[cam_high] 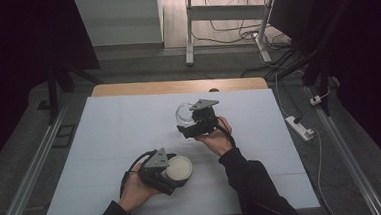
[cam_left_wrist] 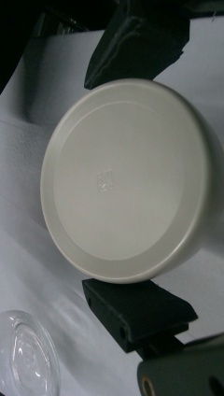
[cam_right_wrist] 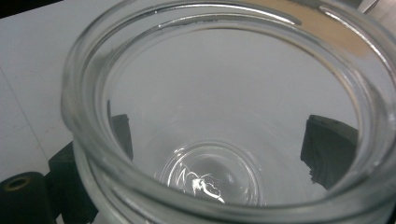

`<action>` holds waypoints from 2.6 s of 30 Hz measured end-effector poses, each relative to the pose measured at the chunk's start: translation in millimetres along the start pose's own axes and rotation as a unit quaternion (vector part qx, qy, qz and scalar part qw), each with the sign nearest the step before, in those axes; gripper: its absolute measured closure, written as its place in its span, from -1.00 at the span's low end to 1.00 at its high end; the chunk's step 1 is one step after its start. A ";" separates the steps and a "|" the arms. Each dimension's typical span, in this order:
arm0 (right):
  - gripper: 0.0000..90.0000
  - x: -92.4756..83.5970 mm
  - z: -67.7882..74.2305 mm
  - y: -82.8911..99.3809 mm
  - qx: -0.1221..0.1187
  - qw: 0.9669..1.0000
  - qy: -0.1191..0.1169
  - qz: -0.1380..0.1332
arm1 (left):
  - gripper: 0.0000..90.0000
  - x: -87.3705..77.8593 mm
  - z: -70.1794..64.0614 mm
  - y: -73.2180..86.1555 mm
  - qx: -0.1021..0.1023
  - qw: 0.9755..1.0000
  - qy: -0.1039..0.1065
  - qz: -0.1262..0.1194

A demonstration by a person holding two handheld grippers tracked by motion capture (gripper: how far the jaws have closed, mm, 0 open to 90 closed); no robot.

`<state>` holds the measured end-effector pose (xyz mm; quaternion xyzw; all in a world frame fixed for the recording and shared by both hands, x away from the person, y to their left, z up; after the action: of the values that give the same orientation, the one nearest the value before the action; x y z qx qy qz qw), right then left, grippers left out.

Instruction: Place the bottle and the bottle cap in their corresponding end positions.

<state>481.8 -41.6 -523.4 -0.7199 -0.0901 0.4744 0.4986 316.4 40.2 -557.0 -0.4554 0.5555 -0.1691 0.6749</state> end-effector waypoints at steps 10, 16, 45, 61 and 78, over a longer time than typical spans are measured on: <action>-0.86 16.4 -1.3 -4.4 -0.001 1.000 0.001 0.004 | -0.82 14.9 5.0 5.3 0.002 1.000 -0.006 0.013; -0.86 27.6 0.8 -5.8 -0.002 1.000 0.000 0.009 | -0.82 21.2 9.8 9.0 0.002 1.000 -0.009 0.021; -0.86 50.4 -8.0 7.3 -0.006 1.000 0.013 0.021 | -0.82 48.7 17.7 15.1 0.003 0.996 -0.004 0.085; -0.87 49.1 -10.5 10.3 0.008 1.000 0.003 0.030 | -0.88 50.9 18.8 18.5 -0.002 0.994 -0.003 0.108; -1.00 38.1 -8.8 11.0 0.013 0.999 -0.008 0.029 | -0.97 35.9 22.8 10.0 -0.037 0.998 0.001 0.058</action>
<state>505.1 -29.6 -554.4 -0.7121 -0.0671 0.4950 0.4933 345.9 28.8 -587.1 -0.4467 0.5876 -0.1092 0.6658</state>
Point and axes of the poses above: each handheld gripper's, and its own axes: x roughly forward along the jaws, y roughly out of its underside, z roughly to its left, the point moved 8 cm from there along x, roughly forward along the jaws, and after that the axes turned 1 degree about z, right-handed, at the moved point
